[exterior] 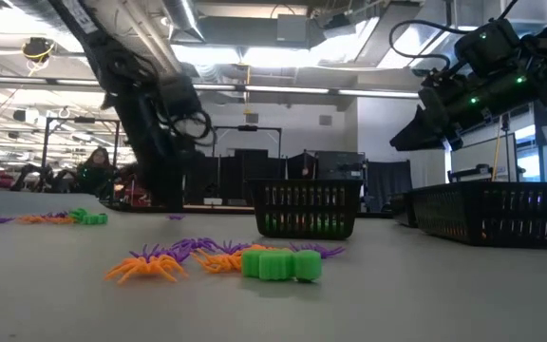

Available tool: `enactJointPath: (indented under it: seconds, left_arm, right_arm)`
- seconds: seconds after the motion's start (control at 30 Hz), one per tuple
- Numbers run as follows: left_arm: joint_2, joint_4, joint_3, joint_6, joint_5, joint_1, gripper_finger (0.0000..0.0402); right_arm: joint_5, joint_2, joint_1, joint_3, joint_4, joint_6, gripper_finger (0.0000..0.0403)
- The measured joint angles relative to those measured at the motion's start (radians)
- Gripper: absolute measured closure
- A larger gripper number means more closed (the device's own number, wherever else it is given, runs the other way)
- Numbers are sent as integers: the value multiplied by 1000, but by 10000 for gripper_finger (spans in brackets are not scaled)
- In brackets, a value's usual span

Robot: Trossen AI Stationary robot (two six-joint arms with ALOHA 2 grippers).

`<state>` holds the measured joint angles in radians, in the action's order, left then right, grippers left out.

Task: Sort Halloween decoration
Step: Put the purple spider toy into the top bin

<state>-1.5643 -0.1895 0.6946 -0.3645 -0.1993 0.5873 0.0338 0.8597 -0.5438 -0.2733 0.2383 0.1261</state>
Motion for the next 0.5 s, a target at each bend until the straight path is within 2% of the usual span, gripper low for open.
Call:
enactJointPath:
  seconds: [0.23, 0.4, 0.5]
  left_arm:
    - [-130, 1, 80, -19, 4, -1, 301]
    - [-149, -13, 98, -18, 16, 0, 306]
    - [-150, -12, 98, 6, 17, 0, 326]
  right_arm:
    - [0, 0, 0, 0, -3, 0, 253]
    - [0, 0, 0, 0, -13, 0, 253]
    - [0, 0, 0, 0, -19, 0, 253]
